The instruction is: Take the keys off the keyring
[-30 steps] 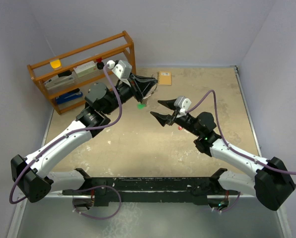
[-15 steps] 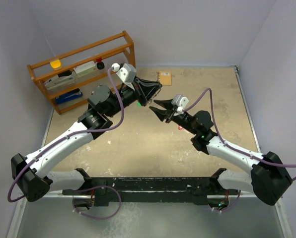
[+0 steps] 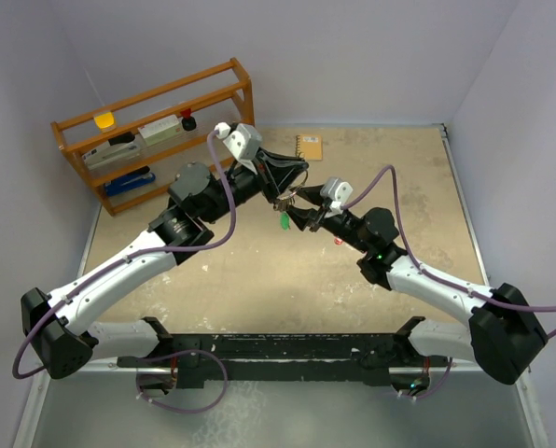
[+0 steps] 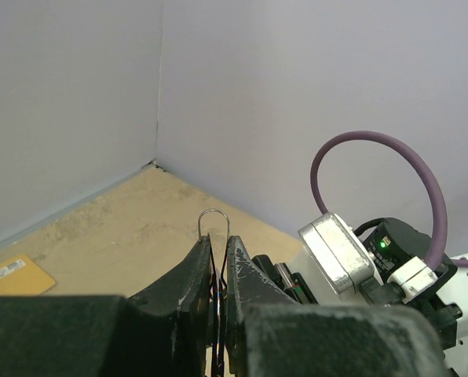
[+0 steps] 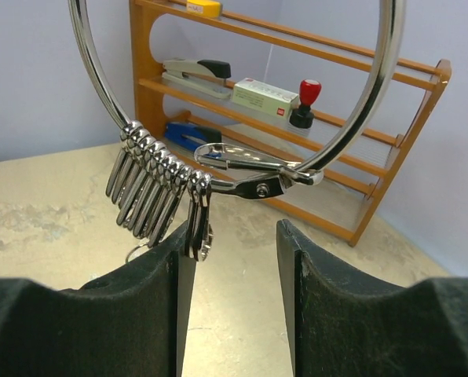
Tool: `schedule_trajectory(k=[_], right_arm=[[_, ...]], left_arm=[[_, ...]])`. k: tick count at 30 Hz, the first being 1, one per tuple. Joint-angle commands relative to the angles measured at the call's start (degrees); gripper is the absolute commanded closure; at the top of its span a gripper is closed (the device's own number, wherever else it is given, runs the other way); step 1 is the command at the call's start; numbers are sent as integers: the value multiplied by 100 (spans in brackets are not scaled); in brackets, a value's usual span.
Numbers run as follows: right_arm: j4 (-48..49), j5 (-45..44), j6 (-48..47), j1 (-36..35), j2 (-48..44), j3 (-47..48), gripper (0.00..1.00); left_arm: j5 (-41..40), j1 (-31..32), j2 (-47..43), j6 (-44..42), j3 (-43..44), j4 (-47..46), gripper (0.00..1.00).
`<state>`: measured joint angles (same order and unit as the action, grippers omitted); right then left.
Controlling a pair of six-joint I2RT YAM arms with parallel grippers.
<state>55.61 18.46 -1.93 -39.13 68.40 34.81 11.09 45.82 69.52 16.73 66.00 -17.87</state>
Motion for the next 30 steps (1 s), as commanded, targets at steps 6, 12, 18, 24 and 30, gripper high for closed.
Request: schedule_trajectory(k=[6, 12, 18, 24, 30], right_arm=[[-111, -355, -285, -59, -399, 36, 54], [-525, -1011, -666, -59, -889, -224, 54], [-1038, -1678, -777, -58, -1478, -414, 53], [-1449, -1205, -390, -59, -2041, -492, 52], [-1245, -437, -96, -74, -1986, -475, 50]], left_arm=[[-274, 48, -145, -413, 402, -10, 100], [-422, 54, -228, -601, 483, 197, 100], [-529, 58, -261, -642, 355, 213, 100], [-496, 75, -204, -627, 349, 163, 100], [-544, 125, -172, -646, 359, 163, 100]])
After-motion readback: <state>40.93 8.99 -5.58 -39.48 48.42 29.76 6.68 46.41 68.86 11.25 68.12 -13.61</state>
